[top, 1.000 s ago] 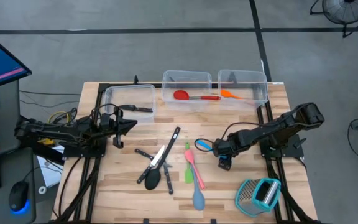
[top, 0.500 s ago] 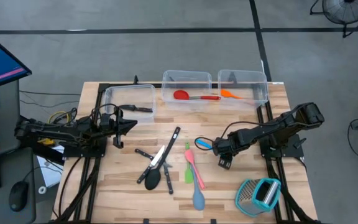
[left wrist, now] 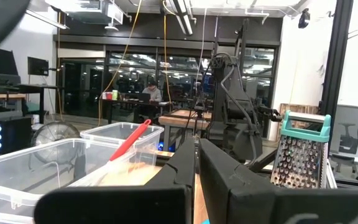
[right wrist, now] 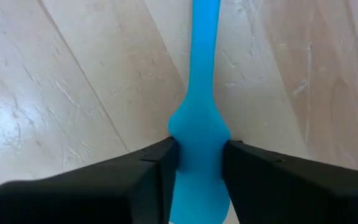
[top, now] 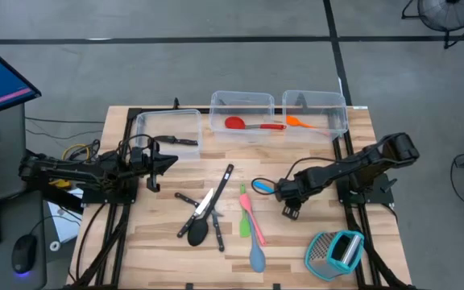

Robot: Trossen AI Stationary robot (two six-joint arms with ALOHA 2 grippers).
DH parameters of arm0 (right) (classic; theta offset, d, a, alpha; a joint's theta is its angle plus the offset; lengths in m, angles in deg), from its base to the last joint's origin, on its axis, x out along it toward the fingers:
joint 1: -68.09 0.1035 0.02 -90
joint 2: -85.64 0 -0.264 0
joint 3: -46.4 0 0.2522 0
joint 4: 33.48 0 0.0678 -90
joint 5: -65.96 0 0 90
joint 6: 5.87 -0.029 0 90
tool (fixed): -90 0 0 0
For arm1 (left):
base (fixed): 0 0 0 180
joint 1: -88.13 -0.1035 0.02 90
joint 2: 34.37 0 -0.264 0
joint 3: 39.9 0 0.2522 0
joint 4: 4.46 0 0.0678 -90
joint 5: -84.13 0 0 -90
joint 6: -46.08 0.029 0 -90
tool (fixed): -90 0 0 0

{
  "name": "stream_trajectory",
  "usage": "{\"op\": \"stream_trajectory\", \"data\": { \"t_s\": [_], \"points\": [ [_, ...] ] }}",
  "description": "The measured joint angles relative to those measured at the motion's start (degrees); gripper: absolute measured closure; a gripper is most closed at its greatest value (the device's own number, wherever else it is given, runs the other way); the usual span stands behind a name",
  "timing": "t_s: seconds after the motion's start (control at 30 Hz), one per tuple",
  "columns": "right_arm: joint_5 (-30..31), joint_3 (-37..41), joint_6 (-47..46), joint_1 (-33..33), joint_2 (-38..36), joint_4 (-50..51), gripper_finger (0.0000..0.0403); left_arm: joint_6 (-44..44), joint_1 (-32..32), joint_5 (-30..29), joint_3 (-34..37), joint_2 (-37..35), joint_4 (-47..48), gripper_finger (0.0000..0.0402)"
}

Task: Pick & Place Kitchen Items
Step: Put the blue spatula into the top right transparent bin

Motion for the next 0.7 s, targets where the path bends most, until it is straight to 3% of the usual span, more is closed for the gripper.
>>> {"op": "stream_trajectory", "data": {
  "t_s": [0.23,0.4,0.7],
  "points": [
    [2.4,-5.3,4.1,-0.8,-0.4,5.7,0.0341,0.0,0.0,0.0,0.0,0.0,0.0,0.0400],
    [2.7,-7.5,6.3,-2.2,-2.2,7.6,0.0343,0.0,0.0,0.0,0.0,0.0,0.0,0.0400],
    [10.6,-14.8,10.1,-6.4,-15.0,15.0,0.0343,0.4,0.0,0.0,0.0,0.0,0.0,0.0400]
  ]
}}
